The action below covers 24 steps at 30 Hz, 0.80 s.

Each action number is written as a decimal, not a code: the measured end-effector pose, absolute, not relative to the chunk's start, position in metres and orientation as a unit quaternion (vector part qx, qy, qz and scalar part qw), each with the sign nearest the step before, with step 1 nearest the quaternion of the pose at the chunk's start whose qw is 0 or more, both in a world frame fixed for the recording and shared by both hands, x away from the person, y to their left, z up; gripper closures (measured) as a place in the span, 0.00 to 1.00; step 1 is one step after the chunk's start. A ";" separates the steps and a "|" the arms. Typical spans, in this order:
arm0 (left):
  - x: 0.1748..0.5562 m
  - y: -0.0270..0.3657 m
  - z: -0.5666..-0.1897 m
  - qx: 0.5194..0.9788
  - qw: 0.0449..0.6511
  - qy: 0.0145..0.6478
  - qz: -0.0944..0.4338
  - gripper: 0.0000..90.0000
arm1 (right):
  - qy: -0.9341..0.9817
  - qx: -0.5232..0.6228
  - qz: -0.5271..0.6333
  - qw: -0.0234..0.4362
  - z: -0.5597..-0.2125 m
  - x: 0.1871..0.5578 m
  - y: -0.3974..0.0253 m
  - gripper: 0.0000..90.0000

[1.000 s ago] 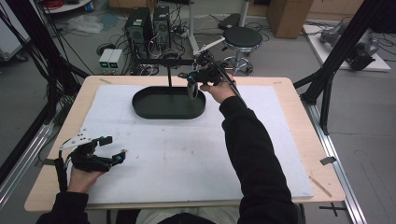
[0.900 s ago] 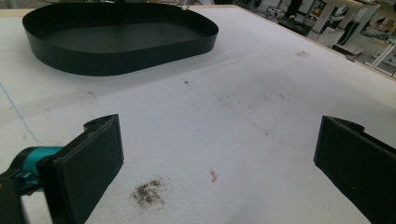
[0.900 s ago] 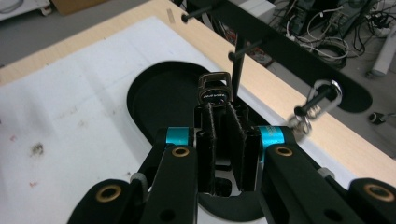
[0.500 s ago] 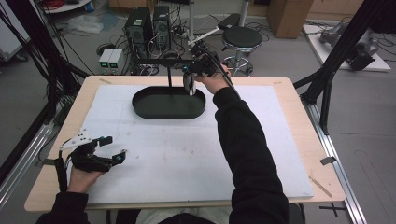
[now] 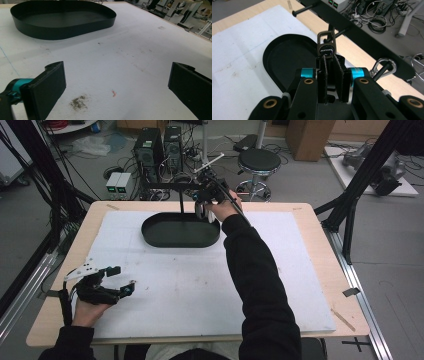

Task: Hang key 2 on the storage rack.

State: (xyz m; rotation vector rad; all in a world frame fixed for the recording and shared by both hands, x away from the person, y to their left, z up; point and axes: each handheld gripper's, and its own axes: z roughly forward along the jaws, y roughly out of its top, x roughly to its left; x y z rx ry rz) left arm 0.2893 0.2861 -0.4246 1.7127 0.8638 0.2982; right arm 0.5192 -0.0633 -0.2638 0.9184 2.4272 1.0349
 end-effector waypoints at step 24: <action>0.289 0.286 -0.425 0.729 0.564 0.366 0.126 0.02 | 0.835 0.373 0.352 0.200 -0.287 0.534 -0.048 0.91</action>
